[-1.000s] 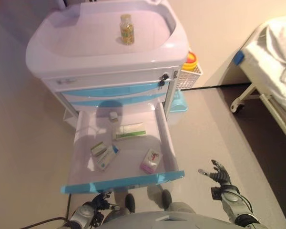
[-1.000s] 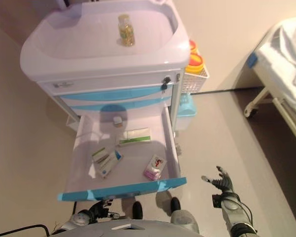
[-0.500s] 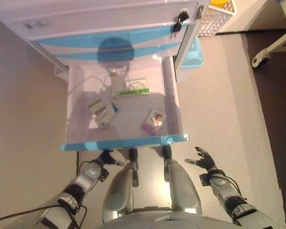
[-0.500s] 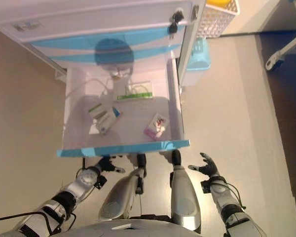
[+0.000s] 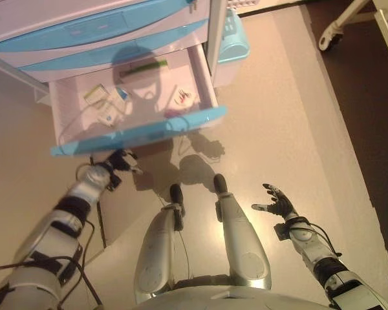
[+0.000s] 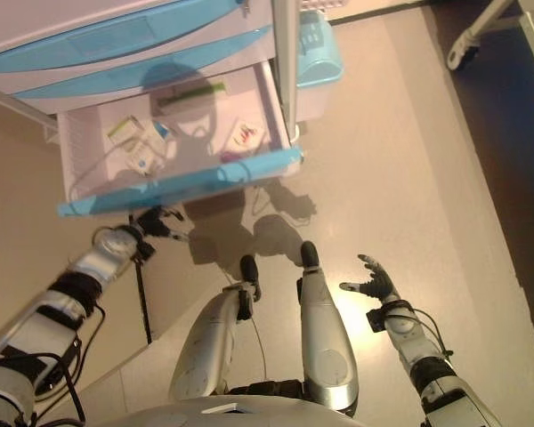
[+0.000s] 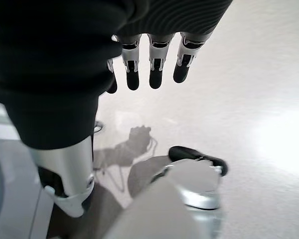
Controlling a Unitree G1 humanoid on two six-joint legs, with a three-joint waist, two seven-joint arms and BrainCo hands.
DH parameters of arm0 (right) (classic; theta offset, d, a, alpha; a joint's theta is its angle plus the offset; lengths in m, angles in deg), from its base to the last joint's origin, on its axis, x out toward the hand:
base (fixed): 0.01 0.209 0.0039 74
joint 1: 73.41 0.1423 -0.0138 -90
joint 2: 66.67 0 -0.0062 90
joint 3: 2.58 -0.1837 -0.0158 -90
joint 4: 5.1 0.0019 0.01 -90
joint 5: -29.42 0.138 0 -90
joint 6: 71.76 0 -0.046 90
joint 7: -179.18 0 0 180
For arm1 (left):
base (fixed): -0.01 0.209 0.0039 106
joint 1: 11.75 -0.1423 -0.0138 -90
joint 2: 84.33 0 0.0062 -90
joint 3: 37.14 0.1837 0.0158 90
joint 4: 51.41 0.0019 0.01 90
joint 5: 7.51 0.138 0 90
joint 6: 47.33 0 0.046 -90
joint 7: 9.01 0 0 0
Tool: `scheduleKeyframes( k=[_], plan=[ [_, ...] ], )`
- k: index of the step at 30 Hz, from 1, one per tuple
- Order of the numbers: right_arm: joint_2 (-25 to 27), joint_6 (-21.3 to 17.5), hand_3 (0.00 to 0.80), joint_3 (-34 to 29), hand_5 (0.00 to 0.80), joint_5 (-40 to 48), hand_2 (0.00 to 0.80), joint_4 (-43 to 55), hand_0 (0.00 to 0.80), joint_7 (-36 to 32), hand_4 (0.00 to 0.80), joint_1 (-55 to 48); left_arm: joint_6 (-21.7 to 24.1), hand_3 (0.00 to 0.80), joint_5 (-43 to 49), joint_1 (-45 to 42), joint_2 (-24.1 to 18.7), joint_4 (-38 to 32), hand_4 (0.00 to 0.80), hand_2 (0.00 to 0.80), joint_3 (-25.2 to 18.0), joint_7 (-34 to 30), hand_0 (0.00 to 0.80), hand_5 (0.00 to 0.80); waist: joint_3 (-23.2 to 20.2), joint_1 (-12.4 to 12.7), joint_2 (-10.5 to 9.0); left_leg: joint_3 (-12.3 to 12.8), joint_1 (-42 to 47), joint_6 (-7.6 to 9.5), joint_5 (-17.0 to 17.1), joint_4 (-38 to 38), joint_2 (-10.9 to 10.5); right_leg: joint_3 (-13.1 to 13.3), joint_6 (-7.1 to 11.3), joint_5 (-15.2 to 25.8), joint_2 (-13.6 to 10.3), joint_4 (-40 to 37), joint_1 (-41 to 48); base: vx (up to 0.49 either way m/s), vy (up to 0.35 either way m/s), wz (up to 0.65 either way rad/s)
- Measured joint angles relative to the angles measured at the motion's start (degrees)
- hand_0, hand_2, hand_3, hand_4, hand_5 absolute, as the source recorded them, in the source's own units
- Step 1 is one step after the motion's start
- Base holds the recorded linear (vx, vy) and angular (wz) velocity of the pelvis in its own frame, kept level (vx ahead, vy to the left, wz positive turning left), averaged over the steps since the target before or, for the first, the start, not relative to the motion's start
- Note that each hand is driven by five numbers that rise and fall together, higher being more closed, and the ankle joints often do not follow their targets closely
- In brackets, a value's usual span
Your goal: Open the drawer and pick up the medicine
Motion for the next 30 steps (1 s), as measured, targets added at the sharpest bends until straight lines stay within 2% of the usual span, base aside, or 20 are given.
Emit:
scheduleKeyframes(
  k=[5, 9, 11, 12, 15, 18, 22, 25, 28, 30],
  plan=[
    [0.21, -1.04, 0.0, 2.03, 0.0, -0.01, 0.0, -0.47, 0.0, 0.24, 0.0, -0.85, -1.14, 0.0, -10.12, 11.92, -1.1, 10.84, 0.0, 0.0, -3.4, 1.3, 0.0, 0.0, 0.13, -2.62, -0.27, 0.79, -2.67, 0.19, -0.57, 2.44, 0.01, 2.53, 0.02, 0.01, 1.2, 1.42, -2.67, -0.003, 0.069, -0.14],
    [0.21, -2.25, 0.0, 3.87, 0.0, -0.02, 0.0, -0.68, 0.0, 1.06, 0.0, -0.85, 0.4, 0.0, -15.66, 20.75, -1.26, 18.54, 0.0, 0.0, -5.69, 9.25, 0.0, 0.0, 0.06, -4.17, -0.44, 1.29, -3.79, 0.36, -1.48, 4.18, 0.35, 3.07, 0.03, 0.02, 1.64, 2.32, -3.67, -0.007, 0.026, -0.11],
    [-0.12, -2.55, 0.0, 4.61, 0.0, -0.02, 0.0, -0.8, 0.0, 1.38, 0.0, -0.79, 2.66, 0.0, -17.13, 23.47, -1.29, 18.5, 0.0, 0.0, -7.19, 13.56, 0.0, 0.0, -0.08, -4.26, -0.68, 1.3, -4.68, 0.15, -2.01, 5.27, 1.15, 3.27, 0.42, 0.17, 2.28, 2.29, -4.12, -0.004, 0.006, -0.13],
    [-0.17, -2.64, 0.0, 4.99, 0.0, -0.02, 0.0, -0.74, 0.0, 1.41, 0.0, -0.66, 2.41, 0.0, -17.84, 23.73, -1.25, 18.79, 0.0, 0.0, -7.2, 14.46, 0.0, 0.0, -0.16, -4.47, -0.82, 1.22, -4.8, 0.02, -2.31, 5.8, 1.14, 3.23, 0.53, 0.29, 2.47, 2.32, -4.06, -0.002, 0.013, -0.1],
    [-0.46, -2.73, 0.0, 5.95, 0.0, -0.01, 0.0, -0.59, 0.0, 1.91, 0.0, -0.22, 3.23, 0.0, -18.83, 23.24, -1.2, 18.84, 0.0, 0.0, -7.4, 17.3, 0.0, 0.0, -0.86, -4.08, -1.95, 1.28, -5.43, -0.23, -3.19, 7.16, 1.44, 3.61, 0.61, 0.13, 3.05, 3.02, -4.81, 0.001, 0.022, -0.1],
    [-0.62, -2.72, 0.0, 6.18, 0.0, -0.03, 0.0, -0.51, 0.0, 2.42, 0.0, 0.23, 4.35, 0.0, -19.87, 22.29, -0.92, 18.8, 0.0, 0.0, -8.39, 17.26, 0.0, 0.0, -1.52, -3.74, -2.63, 1.43, -5.45, -0.38, -3.92, 8.14, 1.83, 3.78, 0.61, 0.15, 3.26, 3.01, -4.65, 0.011, -0.002, -0.1],
    [-1.4, -2.62, 0.0, 5.97, 0.0, -0.04, 0.0, -0.27, 0.0, 2.43, 0.0, 0.41, 5.41, 0.0, -21.25, 20.3, -0.69, 17.72, 0.0, 0.0, -8.74, 12.8, 0.0, 0.0, -2.41, -3.66, -3.26, 1.27, -5.3, -0.19, -4.06, 7.83, 1.75, 3.87, 0.57, 0.16, 3.2, 2.86, -4.38, 0.017, -0.041, -0.02],
    [-3.0, -2.4, 0.0, 5.9, 0.0, -0.04, 0.0, -0.75, 0.0, 2.08, 0.0, 0.4, 7.54, 0.0, -23.04, 13.55, 0.16, 11.71, 0.0, 0.0, -8.93, 8.69, 0.0, 0.0, -2.54, -3.39, -3.12, 0.98, -3.56, 0.01, -4.24, 7.15, 1.81, 3.72, 0.59, 0.15, 2.95, 1.91, -2.31, 0.038, -0.085, 0.04],
    [-4.6, -2.36, 0.0, 5.38, 0.0, 0.04, 0.0, -2.55, 0.0, -0.26, 0.0, -0.05, 10.37, 0.0, -25.74, 3.1, 4.72, 4.99, 0.0, 0.0, -12.38, 5.46, 0.0, 0.0, -3.11, -1.86, -2.43, -0.23, -0.08, 0.03, -4.21, 4.83, 1.31, 3.08, 0.52, 0.23, 2.31, -0.44, 1.48, 0.046, -0.126, 0.08],
    [-5.5, -2.36, 0.0, 5.33, 0.0, 0.15, 0.0, -4.54, 0.0, -1.77, 0.0, -0.99, 11.7, 0.0, -26.81, -3.69, 9.47, 4.14, 0.0, 0.0, -13.49, 3.45, 0.0, 0.0, -4.83, -0.63, -1.38, -1.33, 1.96, -0.1, -3.96, 2.86, 0.81, 2.03, 0.3, 0.27, 1.82, -2.27, 3.75, 0.056, -0.114, 0.23]
  ],
)
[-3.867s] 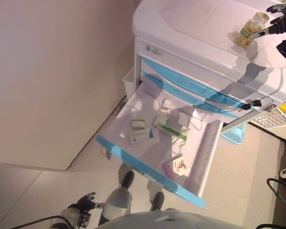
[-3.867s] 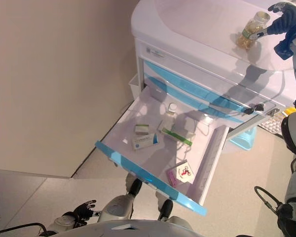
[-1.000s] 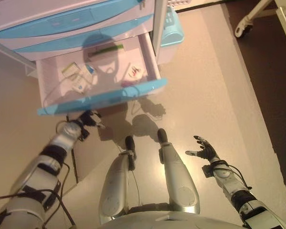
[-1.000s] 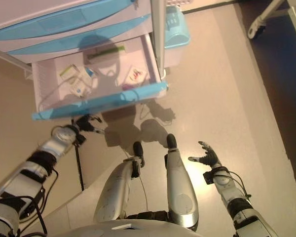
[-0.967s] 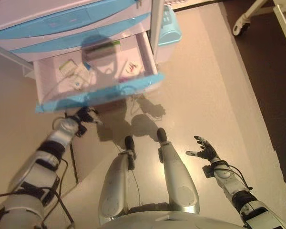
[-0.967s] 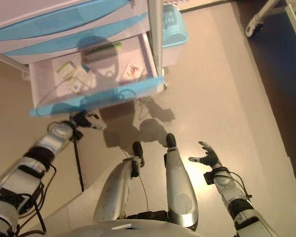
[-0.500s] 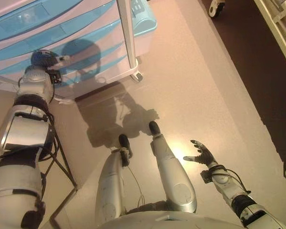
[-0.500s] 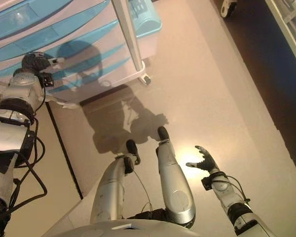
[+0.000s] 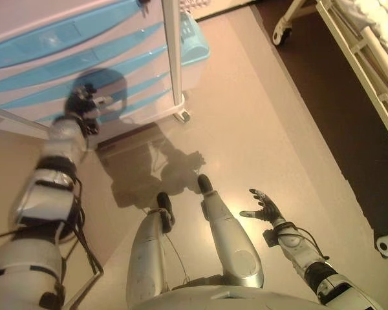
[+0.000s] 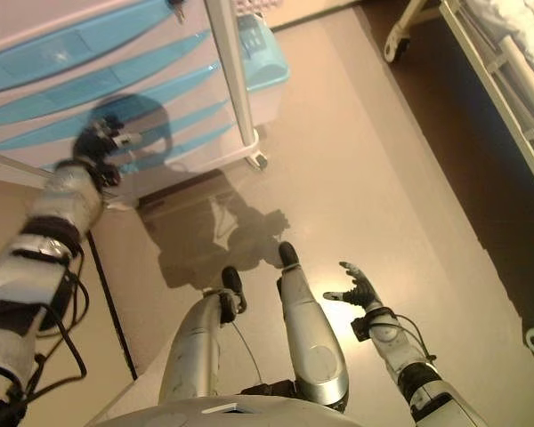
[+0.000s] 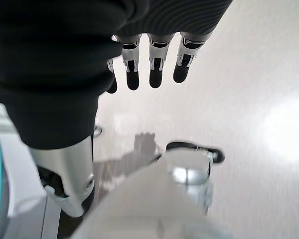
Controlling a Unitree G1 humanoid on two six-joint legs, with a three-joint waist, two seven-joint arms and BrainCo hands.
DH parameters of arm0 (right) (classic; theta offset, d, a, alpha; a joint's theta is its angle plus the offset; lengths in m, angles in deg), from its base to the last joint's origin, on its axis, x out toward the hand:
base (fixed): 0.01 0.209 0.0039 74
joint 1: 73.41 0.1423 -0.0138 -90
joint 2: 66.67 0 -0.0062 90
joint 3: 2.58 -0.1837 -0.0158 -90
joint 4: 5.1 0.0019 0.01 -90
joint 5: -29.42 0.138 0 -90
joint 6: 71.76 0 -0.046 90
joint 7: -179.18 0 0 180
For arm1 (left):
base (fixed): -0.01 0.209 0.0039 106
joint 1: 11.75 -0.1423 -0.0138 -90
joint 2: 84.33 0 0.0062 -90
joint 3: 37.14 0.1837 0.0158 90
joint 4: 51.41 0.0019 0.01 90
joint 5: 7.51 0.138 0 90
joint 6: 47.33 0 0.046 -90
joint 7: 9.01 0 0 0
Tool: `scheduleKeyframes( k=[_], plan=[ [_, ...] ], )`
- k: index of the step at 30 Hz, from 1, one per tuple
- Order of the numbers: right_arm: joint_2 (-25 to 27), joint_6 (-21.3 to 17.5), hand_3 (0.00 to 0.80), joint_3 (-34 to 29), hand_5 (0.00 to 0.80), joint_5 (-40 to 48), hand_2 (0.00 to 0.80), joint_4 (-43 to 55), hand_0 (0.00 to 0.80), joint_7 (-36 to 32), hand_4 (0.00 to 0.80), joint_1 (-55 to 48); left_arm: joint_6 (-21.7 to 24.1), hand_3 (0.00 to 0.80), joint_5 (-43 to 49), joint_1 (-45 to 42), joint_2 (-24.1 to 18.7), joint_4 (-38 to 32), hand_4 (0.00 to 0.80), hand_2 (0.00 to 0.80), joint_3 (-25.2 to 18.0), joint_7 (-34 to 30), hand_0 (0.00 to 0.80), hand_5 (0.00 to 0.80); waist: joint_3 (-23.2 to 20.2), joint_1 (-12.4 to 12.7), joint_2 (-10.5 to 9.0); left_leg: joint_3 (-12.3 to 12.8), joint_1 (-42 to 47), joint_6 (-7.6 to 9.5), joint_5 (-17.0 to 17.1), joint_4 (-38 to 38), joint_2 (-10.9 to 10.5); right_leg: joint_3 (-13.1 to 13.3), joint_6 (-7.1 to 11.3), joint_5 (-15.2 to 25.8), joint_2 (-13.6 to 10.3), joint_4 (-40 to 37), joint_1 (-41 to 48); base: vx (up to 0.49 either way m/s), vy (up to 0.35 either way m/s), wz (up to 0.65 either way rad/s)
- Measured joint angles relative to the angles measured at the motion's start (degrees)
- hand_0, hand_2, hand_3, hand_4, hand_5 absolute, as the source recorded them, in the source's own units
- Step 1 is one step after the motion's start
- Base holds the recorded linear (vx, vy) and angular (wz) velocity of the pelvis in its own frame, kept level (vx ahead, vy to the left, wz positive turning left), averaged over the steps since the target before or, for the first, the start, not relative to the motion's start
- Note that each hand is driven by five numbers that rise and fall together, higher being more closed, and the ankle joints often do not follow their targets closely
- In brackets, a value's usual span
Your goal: Open the drawer and pick up the medicine
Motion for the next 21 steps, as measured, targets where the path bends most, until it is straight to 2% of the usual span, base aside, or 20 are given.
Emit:
scheduleKeyframes(
  k=[5, 7, 11, 16, 21],
  plan=[
    [-1.72, 0.04, 0.0, -4.06, 0.0, -0.13, 0.0, -4.35, 0.0, -3.32, 0.0, -1.41, 3.32, 0.0, 0.12, -19.13, 9.72, -3.35, 0.0, 0.0, -4.0, -3.13, 0.0, 0.0, -3.09, 3.82, 1.69, -2.72, 9.32, -0.38, 3.12, -9.9, -1.69, -3.16, -0.69, -0.32, -1.83, -6.17, 8.49, 0.078, -0.103, 0.31],
    [-1.73, 0.03, 0.0, -4.62, 0.0, -0.25, 0.0, -4.92, 0.0, -4.01, 0.0, -2.02, 3.69, 0.0, 2.41, -25.08, 11.14, -3.07, 0.0, 0.0, -4.06, -3.12, 0.0, 0.0, -4.52, 5.38, 2.06, -3.63, 12.22, -0.38, 4.43, -13.45, -1.85, -4.47, -0.9, -0.46, -2.1, -8.08, 11.1, 0.057, -0.067, 0.28],
    [-1.8, 0.41, 0.0, -7.18, 0.0, -1.81, 0.0, -8.24, 0.0, -6.43, 0.0, -3.3, 5.06, 0.0, 13.92, -34.81, 12.13, 1.43, 0.0, 0.0, -3.96, -0.06, 0.0, 0.0, -8.66, 7.81, 2.48, -5.94, 19.42, -0.95, 7.01, -21.13, -1.91, -7.06, -1.2, -0.16, -2.42, -13.26, 17.79, 0.035, -0.044, 0.31],
    [-2.44, 2.04, 0.0, -9.0, 0.0, -1.91, 0.0, -15.1, 0.0, -10.09, 0.0, -4.15, 6.03, 0.0, 16.81, -39.82, 14.26, 7.85, 0.0, 0.0, -3.83, -2.44, 0.0, 0.0, -14.45, 9.72, 2.96, -8.38, 23.83, -1.26, 8.44, -26.26, -1.62, -10.25, -1.49, -0.28, -2.75, -17.69, 23.18, -0.022, -0.061, 0.27],
    [-5.16, 3.96, 0.0, -9.97, 0.0, -3.71, 0.0, -18.08, 0.0, -13.53, 0.0, -5.61, 6.96, 0.0, 20.46, -41.1, 16.36, 10.02, 0.0, 0.0, -2.55, -4.76, 0.0, 0.0, -18.47, 11.04, 1.57, -9.04, 25.81, -1.92, 9.76, -29.49, -0.73, -12.66, -2.09, 0.12, -2.42, -20.99, 26.35, -0.088, -0.041, 0.24]
  ],
)
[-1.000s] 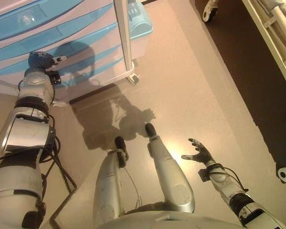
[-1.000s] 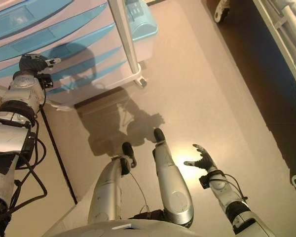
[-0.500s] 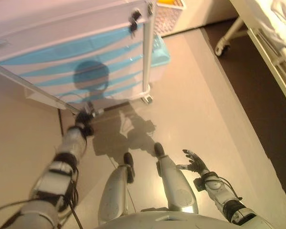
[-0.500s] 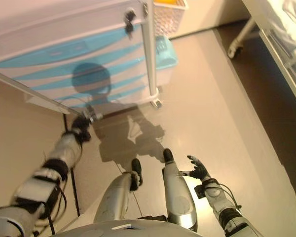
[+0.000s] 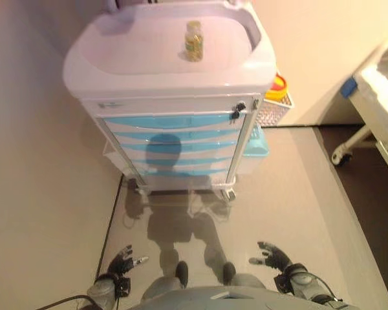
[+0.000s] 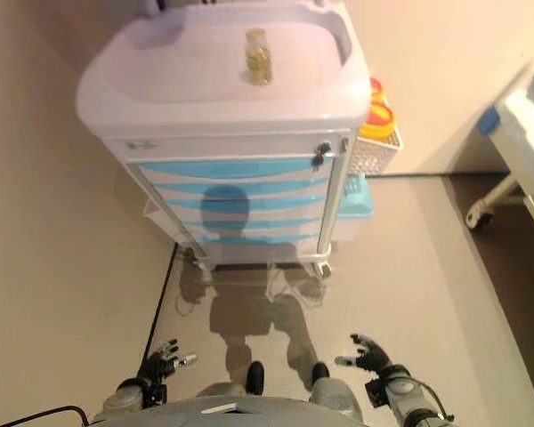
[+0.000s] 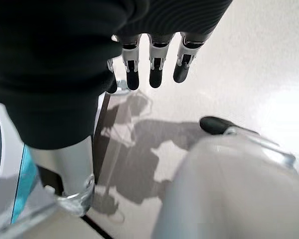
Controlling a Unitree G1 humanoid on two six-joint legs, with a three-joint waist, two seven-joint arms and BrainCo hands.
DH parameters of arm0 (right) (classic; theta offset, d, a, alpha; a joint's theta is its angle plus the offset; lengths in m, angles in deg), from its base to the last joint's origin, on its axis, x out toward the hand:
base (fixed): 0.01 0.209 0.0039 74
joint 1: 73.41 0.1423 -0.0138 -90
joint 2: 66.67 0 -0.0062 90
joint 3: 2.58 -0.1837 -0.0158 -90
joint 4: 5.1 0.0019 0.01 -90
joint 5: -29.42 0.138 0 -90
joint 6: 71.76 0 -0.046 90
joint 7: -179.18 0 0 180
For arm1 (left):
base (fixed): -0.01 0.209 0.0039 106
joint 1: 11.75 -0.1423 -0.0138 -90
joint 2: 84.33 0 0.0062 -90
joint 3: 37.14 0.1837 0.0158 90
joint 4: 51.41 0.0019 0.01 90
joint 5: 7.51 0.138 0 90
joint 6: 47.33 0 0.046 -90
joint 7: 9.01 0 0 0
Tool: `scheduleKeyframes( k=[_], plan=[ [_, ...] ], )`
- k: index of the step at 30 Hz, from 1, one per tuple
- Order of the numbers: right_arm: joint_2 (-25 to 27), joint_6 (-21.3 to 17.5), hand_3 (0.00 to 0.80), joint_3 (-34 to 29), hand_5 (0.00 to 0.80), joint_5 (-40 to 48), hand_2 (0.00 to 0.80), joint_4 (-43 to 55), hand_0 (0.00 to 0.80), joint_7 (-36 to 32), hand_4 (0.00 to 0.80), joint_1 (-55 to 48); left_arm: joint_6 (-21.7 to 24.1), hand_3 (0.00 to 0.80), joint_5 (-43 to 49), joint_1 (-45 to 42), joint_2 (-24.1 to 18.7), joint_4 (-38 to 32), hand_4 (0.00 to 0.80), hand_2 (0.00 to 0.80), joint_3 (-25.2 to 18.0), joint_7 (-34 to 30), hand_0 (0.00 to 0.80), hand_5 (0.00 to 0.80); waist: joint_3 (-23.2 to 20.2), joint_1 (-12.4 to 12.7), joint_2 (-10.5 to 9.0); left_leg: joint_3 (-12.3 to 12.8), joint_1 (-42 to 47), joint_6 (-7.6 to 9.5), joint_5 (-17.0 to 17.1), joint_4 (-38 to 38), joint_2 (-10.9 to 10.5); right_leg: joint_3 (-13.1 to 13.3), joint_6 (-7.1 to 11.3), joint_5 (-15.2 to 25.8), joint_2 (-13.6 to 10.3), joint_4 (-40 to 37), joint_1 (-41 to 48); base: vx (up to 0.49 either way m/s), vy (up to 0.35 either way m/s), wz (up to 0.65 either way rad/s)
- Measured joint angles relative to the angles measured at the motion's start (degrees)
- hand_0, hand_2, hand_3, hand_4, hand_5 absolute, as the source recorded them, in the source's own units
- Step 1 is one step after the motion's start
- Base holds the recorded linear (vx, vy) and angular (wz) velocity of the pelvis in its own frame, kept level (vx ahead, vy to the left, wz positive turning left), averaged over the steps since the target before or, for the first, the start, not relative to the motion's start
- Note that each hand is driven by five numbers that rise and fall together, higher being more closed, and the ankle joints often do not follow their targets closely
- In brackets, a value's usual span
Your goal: Open the drawer and pick up the medicine
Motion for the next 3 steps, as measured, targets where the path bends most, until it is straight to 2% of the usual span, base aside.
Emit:
scheduleKeyframes(
  k=[3],
  plan=[
    [-0.84, 0.74, 0.0, -0.02, 0.0, -0.04, 0.0, -0.67, 0.0, -0.92, 0.0, -0.08, 0.02, 0.0, 0.01, 0.0, 0.53, 0.57, 0.0, 0.0, 0.84, -1.68, 0.0, 0.0, -1.15, 0.03, -0.65, -0.42, 0.41, -0.28, 0.58, -1.0, 0.4, -1.28, -0.25, 0.16, 0.22, -1.14, 1.22, -0.071, -0.04, 0.23]
  ],
)
